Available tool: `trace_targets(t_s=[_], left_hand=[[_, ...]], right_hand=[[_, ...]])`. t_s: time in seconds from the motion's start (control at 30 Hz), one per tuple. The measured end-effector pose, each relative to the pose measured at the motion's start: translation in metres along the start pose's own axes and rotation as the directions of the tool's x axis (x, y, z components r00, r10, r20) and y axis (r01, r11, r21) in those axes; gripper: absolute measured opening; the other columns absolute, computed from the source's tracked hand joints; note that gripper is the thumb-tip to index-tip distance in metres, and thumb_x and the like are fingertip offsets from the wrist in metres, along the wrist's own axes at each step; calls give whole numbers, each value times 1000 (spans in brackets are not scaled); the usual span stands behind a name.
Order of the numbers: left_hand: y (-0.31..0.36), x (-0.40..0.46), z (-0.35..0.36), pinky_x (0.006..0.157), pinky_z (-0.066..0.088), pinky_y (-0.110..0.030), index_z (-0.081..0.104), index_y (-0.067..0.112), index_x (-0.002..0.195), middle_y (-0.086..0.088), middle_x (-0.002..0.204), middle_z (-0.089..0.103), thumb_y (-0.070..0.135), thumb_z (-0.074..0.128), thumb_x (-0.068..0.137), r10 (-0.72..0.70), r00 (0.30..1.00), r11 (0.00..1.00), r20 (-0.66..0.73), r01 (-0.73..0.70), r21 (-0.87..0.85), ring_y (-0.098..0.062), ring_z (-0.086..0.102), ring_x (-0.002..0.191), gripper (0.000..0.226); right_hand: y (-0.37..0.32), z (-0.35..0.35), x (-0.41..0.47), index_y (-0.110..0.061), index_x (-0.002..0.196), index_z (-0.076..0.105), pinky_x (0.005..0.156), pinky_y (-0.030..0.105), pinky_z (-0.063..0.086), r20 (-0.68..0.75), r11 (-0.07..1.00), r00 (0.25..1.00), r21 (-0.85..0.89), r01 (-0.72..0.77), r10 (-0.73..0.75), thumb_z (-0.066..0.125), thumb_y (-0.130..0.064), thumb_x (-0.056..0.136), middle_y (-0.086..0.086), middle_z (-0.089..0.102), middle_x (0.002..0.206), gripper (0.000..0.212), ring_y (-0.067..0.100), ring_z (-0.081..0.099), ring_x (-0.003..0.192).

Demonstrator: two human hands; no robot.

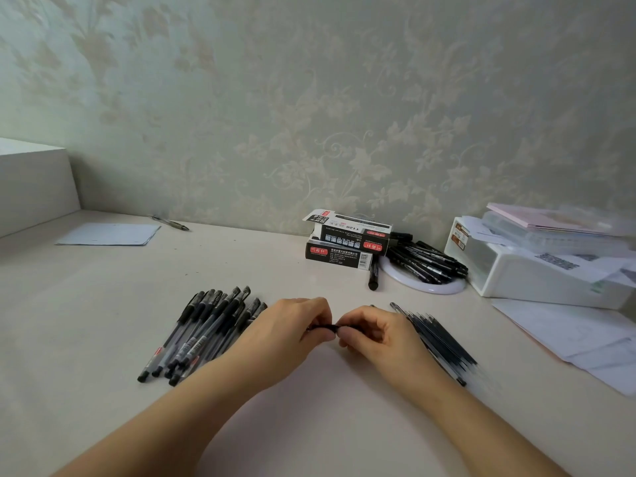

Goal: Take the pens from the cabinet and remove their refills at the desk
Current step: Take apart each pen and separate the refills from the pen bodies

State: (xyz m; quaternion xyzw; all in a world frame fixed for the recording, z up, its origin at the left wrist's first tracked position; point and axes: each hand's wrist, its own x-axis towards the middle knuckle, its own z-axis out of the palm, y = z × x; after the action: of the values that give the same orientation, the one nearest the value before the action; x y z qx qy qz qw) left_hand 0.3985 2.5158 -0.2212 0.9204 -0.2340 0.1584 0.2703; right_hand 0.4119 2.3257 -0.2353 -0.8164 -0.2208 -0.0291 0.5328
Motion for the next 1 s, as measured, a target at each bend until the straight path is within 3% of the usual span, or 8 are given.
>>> trace_targets(t_s=[0.17, 0.53, 0.63, 0.73, 0.87, 1.0], left_hand=[[3, 3, -2, 68, 41, -27, 59, 18, 91, 8, 83, 61, 29, 59, 93, 11, 1000, 1000, -18, -10, 14, -10, 50, 75, 11], [6, 3, -2, 69, 43, -28, 61, 16, 91, 7, 83, 62, 27, 60, 92, -5, 999, 1000, -47, 4, -18, -11, 53, 76, 10], [7, 1, -1, 69, 45, -29, 59, 18, 91, 7, 85, 61, 28, 60, 93, -3, 998, 1000, -62, 2, -25, -11, 53, 77, 10], [7, 1, -5, 68, 44, -30, 59, 19, 91, 7, 87, 55, 29, 61, 92, -9, 988, 1000, -152, 9, 1, -13, 51, 73, 10], [-9, 2, -24, 71, 46, -34, 61, 22, 92, 5, 86, 51, 32, 60, 92, -201, 934, 967, -296, 238, 95, -19, 55, 77, 11], [-36, -3, -44, 69, 45, -32, 59, 23, 90, 3, 86, 53, 31, 57, 91, -427, 853, 850, -299, 492, 189, -21, 52, 82, 9]], right_hand=[[2, 0, 2, -22, 87, 76, 74, 24, 54, -12, 998, 1000, 58, -1, 1, 71, -11, 88, 3, 73, 76, 12, 14, 68, 73], [4, -1, 3, -21, 89, 76, 73, 21, 53, -16, 996, 1000, 90, 14, -13, 70, -9, 88, 5, 73, 77, 14, 14, 68, 74], [2, 1, 3, -25, 91, 75, 74, 20, 53, -19, 999, 1000, 46, 23, -22, 70, -13, 89, -1, 74, 81, 13, 12, 68, 77], [0, 3, 3, -31, 99, 71, 73, 16, 51, -109, 1000, 994, -10, 11, -12, 69, -25, 90, -11, 72, 90, 11, 4, 66, 80], [1, 1, 3, -30, 105, 68, 75, 15, 50, -202, 999, 979, -39, -36, 28, 65, -30, 92, -9, 68, 93, 13, 4, 64, 82], [2, 2, 2, -29, 102, 69, 73, 11, 49, -186, 996, 982, -90, -25, 8, 66, -27, 93, -10, 69, 94, 11, 3, 62, 82]])
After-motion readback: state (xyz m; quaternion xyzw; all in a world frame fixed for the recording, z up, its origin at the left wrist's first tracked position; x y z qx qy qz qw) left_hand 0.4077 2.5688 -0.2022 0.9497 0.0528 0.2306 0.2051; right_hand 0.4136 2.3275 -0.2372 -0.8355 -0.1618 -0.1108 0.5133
